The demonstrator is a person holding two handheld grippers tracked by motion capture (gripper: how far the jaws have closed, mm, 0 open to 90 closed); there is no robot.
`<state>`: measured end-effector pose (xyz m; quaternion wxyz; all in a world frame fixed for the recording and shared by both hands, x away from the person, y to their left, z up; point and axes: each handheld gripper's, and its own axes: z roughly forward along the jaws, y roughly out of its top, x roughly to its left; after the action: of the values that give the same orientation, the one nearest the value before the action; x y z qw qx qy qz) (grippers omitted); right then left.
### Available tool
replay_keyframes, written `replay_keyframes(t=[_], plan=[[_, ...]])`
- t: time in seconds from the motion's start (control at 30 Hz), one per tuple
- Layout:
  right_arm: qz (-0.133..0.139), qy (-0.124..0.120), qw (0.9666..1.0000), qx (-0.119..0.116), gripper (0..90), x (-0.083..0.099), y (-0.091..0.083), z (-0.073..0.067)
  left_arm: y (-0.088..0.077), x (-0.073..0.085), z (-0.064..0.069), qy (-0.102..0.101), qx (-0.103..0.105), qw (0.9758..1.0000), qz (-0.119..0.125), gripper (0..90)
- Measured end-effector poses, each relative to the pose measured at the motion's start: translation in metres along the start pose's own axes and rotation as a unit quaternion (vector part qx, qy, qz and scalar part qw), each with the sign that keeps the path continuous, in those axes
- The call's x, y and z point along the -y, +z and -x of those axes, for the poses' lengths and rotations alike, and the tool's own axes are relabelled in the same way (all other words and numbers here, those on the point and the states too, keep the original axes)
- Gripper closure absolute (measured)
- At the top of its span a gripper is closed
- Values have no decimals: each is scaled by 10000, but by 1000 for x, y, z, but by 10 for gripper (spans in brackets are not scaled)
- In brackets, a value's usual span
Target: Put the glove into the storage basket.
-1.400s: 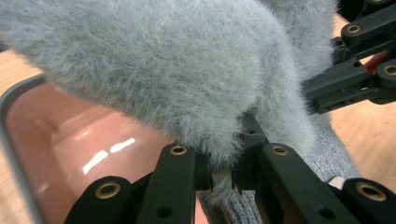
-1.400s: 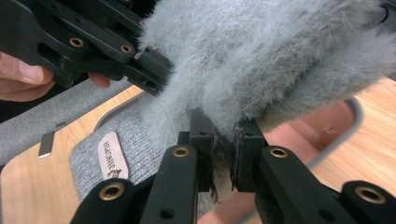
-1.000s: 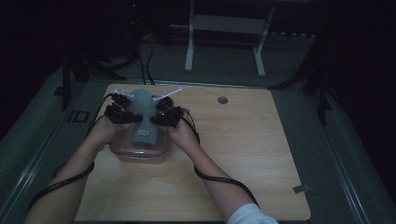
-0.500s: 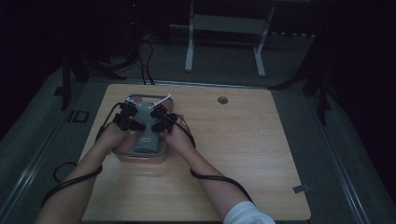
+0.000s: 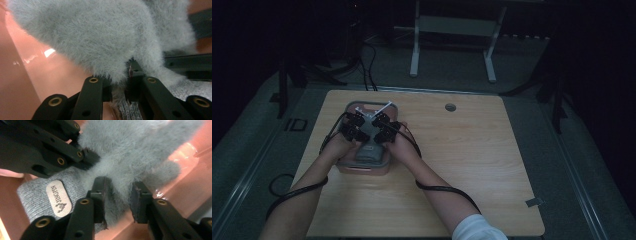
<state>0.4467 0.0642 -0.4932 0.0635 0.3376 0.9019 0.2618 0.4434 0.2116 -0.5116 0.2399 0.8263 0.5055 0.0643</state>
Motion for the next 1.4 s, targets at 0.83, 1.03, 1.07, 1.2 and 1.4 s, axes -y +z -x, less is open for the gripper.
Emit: replay_keyframes(t=[0.83, 1.03, 1.07, 1.2, 1.4], plan=[[861, -249, 9940, -635, 184, 16, -64, 22, -62, 22, 7, -86, -33, 9845, 1749, 159], [783, -508, 9929, -731, 171, 29, -69, 24, -71, 33, 22, 89, 131, 9793, 2018, 146], [813, -555, 9924, -744, 166, 31, -71, 24, -72, 34, 25, 98, 163, 9786, 2050, 146], [884, -669, 9909, -769, 149, 39, -77, 24, -78, 39, 36, 167, 296, 9759, 2153, 145], [1000, -785, 9891, -746, 148, 51, -86, 28, -83, 47, 54, 287, 533, 9720, 2270, 146]])
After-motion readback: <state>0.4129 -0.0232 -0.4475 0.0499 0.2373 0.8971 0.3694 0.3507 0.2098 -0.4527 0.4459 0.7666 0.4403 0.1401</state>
